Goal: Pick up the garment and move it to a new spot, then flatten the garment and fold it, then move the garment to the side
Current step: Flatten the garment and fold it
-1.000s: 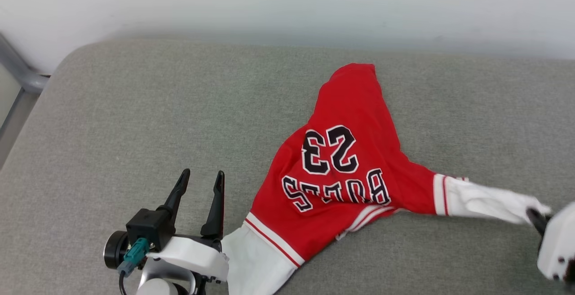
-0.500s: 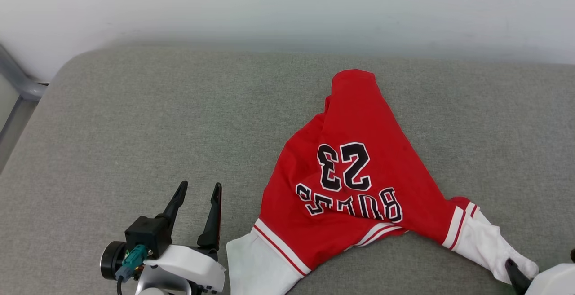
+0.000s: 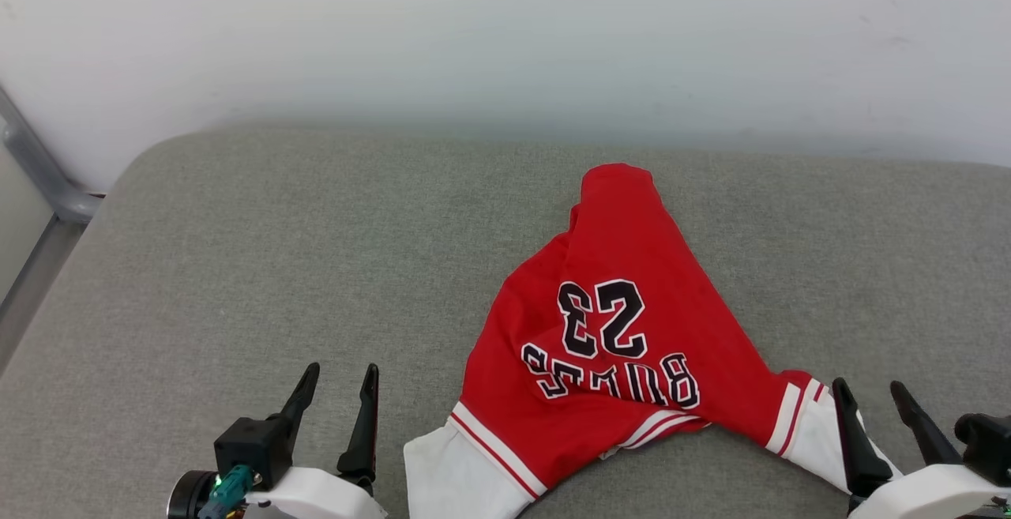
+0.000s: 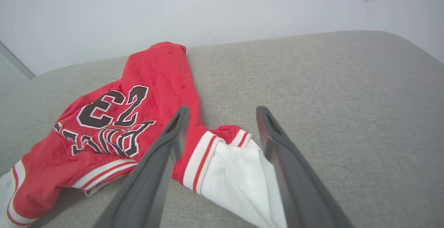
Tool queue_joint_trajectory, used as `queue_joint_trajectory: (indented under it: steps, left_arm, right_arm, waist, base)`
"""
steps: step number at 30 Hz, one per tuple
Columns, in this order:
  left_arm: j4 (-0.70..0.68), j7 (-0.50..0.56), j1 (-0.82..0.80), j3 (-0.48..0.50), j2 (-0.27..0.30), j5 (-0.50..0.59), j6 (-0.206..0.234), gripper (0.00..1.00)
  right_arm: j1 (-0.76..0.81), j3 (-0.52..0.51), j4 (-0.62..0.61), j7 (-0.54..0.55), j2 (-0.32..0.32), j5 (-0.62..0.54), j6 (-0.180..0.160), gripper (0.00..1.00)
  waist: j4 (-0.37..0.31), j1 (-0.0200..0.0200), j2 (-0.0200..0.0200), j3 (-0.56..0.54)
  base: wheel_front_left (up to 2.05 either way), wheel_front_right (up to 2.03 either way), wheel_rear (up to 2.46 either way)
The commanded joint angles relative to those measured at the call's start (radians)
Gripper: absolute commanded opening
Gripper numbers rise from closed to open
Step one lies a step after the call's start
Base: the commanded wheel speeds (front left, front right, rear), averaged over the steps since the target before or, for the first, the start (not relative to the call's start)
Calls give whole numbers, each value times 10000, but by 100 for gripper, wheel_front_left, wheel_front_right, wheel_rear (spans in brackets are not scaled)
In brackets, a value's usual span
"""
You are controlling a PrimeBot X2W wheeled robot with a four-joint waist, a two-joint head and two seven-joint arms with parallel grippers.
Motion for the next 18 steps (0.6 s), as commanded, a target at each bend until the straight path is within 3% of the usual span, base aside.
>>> queue_joint_trajectory:
  steps: [1, 6, 11, 18]
  left_arm:
    - [-51, 23, 105, 41, 49, -29, 54, 100]
    - [-200, 205, 288, 34, 181, -46, 106, 100]
    - [-246, 902, 389, -235, 397, -158, -151, 100]
    - [-395, 4734, 350, -1358, 1039, -670, -673, 100]
  right_arm:
    - [125, 114, -118, -114, -31, -52, -4, 100]
    - [435, 779, -781, -643, 68, -419, -4, 100]
    - [637, 1040, -1302, -640, 200, -521, -4, 100]
    - [731, 1105, -1729, -327, 315, -474, -4, 100]
  waist:
    - [-53, 1, -1, -109]
    - [-148, 1, -1, -248]
    - [-304, 1, -1, -271]
    - [-560, 1, -1, -144]
  base:
    - [0, 0, 0]
    - [0, 0, 0]
    - [0, 0, 0]
    - [0, 0, 0]
